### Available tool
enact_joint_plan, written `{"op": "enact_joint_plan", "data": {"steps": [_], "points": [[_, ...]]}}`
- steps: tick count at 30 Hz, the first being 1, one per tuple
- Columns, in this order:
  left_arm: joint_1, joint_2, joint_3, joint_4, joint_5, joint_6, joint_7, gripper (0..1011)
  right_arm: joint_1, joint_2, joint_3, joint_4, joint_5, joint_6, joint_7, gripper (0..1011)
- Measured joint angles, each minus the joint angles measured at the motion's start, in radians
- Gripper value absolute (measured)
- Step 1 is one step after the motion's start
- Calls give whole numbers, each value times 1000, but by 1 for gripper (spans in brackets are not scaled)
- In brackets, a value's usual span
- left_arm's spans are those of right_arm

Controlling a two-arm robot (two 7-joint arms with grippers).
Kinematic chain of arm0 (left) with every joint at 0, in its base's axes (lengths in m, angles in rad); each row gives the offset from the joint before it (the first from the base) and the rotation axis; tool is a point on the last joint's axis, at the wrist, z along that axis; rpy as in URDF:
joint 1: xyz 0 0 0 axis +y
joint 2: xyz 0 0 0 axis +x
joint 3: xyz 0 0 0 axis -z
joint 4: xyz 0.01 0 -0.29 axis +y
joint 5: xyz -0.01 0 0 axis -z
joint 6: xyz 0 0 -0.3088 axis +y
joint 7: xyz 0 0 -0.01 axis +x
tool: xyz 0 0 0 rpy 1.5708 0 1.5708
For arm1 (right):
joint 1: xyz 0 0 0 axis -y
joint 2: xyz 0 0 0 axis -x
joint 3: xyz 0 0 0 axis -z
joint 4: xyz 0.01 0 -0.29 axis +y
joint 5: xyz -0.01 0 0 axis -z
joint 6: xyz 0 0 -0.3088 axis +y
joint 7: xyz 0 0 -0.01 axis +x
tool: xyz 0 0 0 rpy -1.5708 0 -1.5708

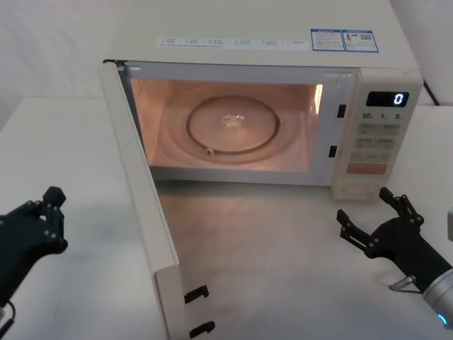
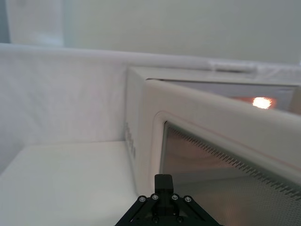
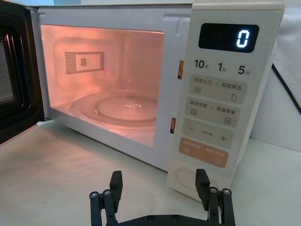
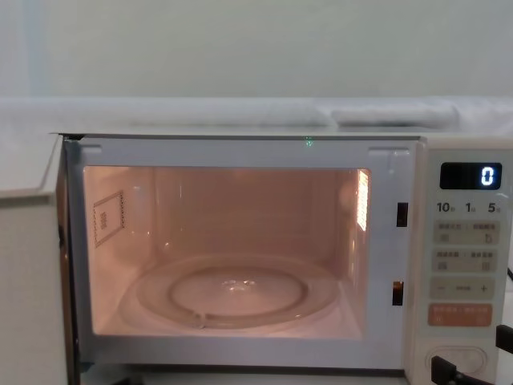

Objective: Press the button to open the microwave door with one hand; close the microwave door with the other hand.

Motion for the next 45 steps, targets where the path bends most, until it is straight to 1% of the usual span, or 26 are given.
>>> {"op": "enact_joint_plan", "data": {"steps": [1,2,3,6,7,9,10,13,14,17,18,19,20,24,25,30,31,33,35,37,38,39,40,41,43,45], "points": [[0,13,-9,-4,-26,8,-17,0,0,0,0,0,0,0,0,1002],[0,19,-12,-6,-39,13,-25,0,0,0,0,0,0,0,0,1002],[-3,34,-15,-8,-58,21,-41,0,0,0,0,0,0,0,0,1002],[-8,53,-14,-11,-74,30,-60,0,0,0,0,0,0,0,0,1002],[-15,64,-7,-11,-84,36,-69,0,0,0,0,0,0,0,0,1002],[-24,73,0,-11,-95,42,-79,0,0,0,0,0,0,0,0,1002],[-36,79,10,-9,-108,47,-88,0,0,0,0,0,0,0,0,1002],[-56,86,29,-3,-129,54,-100,0,0,0,0,0,0,0,0,1002],[-73,91,45,0,-137,59,-105,0,0,0,0,0,0,0,0,1002],[-94,99,66,5,-146,65,-111,0,0,0,0,0,0,0,0,1002],[-111,103,82,7,-151,71,-113,0,0,0,0,0,0,0,0,1002],[-120,105,90,9,-152,74,-114,0,0,0,0,0,0,0,0,1002],[-138,109,107,12,-153,79,-114,0,0,0,0,0,0,0,0,1002],[-172,118,140,18,-151,90,-113,0,0,0,0,0,0,0,0,1002],[-190,121,158,22,-149,95,-113,0,0,0,0,0,0,0,0,1002],[-239,130,210,34,-136,109,-104,0,0,0,0,0,0,0,0,1002],[-258,133,230,39,-130,115,-101,0,0,0,0,0,0,0,0,1002],[-277,135,250,44,-125,122,-99,0,0,0,0,0,0,0,0,1002],[-293,136,267,49,-121,128,-96,0,0,0,0,0,0,0,0,1002],[-328,138,303,60,-112,138,-92,0,0,0,0,0,0,0,0,1002],[-335,138,312,64,-110,141,-91,0,0,0,0,0,0,0,0,1002],[-335,138,312,64,-110,141,-91,0,0,0,0,0,0,0,0,1002],[-351,138,326,70,-106,145,-86,0,0,0,0,0,0,0,0,1002],[-367,135,343,76,-101,150,-80,0,0,0,0,0,0,0,0,1002],[-381,132,356,81,-95,151,-73,0,0,0,0,0,0,0,0,1002],[-404,124,381,91,-78,151,-54,0,0,0,0,0,0,0,0,1002]]}}
